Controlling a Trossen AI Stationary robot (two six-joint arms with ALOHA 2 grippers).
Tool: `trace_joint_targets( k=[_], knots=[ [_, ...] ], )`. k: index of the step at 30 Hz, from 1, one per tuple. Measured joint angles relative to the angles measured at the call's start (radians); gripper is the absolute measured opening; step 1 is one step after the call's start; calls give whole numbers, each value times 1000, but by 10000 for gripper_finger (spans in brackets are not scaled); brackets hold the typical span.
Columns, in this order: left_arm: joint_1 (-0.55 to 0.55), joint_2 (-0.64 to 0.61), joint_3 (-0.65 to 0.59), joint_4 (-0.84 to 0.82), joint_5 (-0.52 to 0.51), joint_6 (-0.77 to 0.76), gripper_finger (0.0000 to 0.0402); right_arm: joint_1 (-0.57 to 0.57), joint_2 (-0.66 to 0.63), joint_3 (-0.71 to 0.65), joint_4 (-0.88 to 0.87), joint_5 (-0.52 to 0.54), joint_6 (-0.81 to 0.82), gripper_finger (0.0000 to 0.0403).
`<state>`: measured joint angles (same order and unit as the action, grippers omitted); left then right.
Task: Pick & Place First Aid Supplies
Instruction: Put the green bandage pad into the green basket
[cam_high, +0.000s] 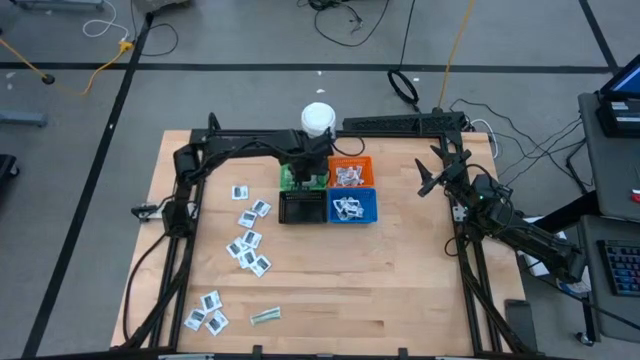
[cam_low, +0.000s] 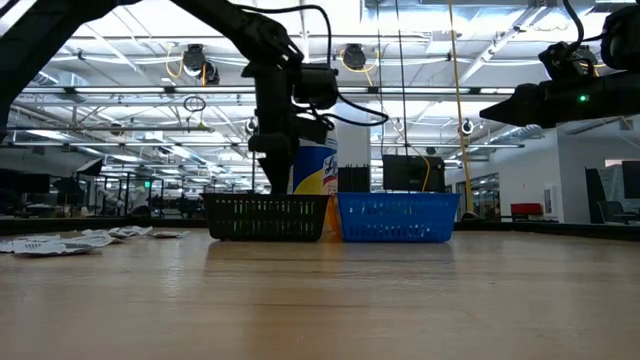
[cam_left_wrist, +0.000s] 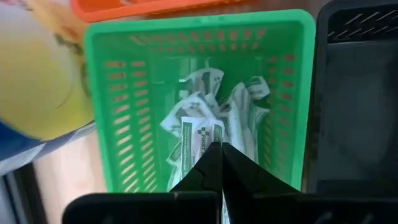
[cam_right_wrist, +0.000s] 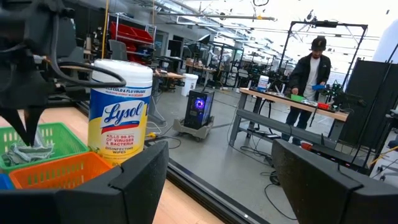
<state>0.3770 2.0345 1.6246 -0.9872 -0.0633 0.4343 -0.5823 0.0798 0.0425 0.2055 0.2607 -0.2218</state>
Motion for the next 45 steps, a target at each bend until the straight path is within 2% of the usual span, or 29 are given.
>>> trace_joint_targets(
  k=[5,10,16,21,26,30,38,45],
  knots=[
    [-4,7,0,27,-27,-58,7,0,0,0,0,0,0,279],
    [-2,7,0,56,-84,-67,37,0,0,0,0,0,0,279],
    [-9,-14,0,36,-87,-19,120,0,0,0,0,0,0,279],
    [-35,-64,1,-13,-42,-152,190,0,0,0,0,0,0,279],
    [-80,-122,1,-34,65,-275,229,0,0,0,0,0,0,279],
    [-124,-153,2,-54,90,-337,247,0,0,0,1,0,0,279],
    [-200,-164,2,-124,87,-358,266,0,0,0,1,0,0,279],
    [-356,-164,-34,-179,89,-542,258,0,0,0,0,0,0,279]
  ],
)
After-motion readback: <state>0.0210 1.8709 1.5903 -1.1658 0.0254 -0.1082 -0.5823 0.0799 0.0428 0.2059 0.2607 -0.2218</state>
